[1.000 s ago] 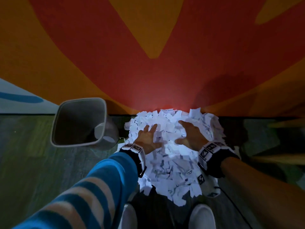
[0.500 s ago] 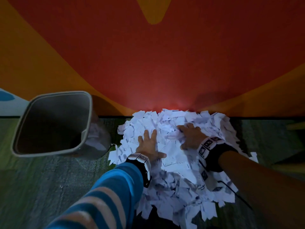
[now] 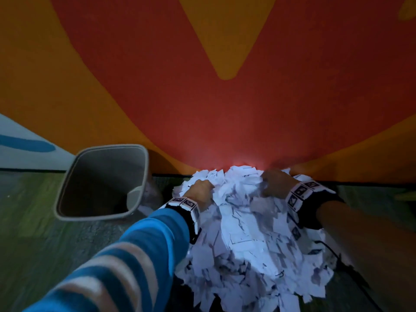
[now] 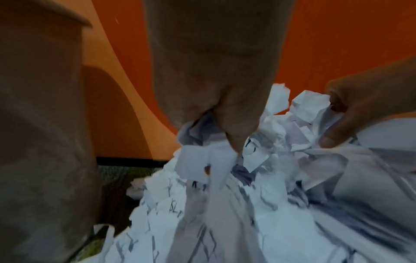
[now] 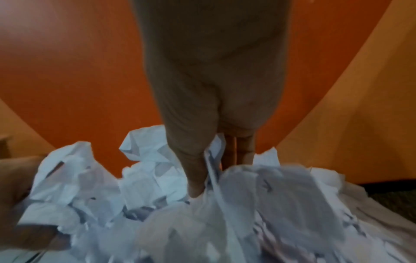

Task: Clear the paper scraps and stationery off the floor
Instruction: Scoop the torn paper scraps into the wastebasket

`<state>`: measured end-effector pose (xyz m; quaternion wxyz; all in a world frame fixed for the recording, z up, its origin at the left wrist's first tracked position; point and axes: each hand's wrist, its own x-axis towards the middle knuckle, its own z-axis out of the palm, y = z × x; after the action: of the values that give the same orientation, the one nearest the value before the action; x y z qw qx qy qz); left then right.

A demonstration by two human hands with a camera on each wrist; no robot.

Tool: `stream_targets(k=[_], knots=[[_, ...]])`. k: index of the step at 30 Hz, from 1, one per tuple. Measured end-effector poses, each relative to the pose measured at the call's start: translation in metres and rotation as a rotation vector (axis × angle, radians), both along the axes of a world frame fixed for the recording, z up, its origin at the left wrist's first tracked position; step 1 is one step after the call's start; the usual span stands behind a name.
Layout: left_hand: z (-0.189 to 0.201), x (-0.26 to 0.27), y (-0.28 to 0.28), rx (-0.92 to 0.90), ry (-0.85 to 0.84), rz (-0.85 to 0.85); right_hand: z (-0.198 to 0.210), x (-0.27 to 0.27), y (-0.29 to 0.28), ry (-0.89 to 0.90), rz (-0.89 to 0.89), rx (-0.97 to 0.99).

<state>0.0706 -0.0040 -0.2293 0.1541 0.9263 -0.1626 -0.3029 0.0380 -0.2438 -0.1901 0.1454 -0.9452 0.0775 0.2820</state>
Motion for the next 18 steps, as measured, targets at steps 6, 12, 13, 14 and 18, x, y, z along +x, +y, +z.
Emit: stream_targets(k=[6,12,13,14,18], knots=[[0.097,-0.017,0.009,-0.119,-0.13,0.017,0.08,-0.027,-0.004,-0.166,-0.114,0.072],[0.177,-0.047,0.025,-0.257,-0.209,0.133,0.138,-0.071,0.009,-0.34,-0.166,0.159],[0.191,-0.053,0.03,-0.257,-0.219,0.133,0.145,-0.078,0.01,-0.361,-0.181,0.178],[0.205,-0.058,0.036,-0.254,-0.233,0.142,0.155,-0.084,0.014,-0.4,-0.175,0.21],[0.237,-0.059,0.073,-0.241,-0.27,0.19,0.184,-0.094,0.037,-0.481,-0.187,0.297]])
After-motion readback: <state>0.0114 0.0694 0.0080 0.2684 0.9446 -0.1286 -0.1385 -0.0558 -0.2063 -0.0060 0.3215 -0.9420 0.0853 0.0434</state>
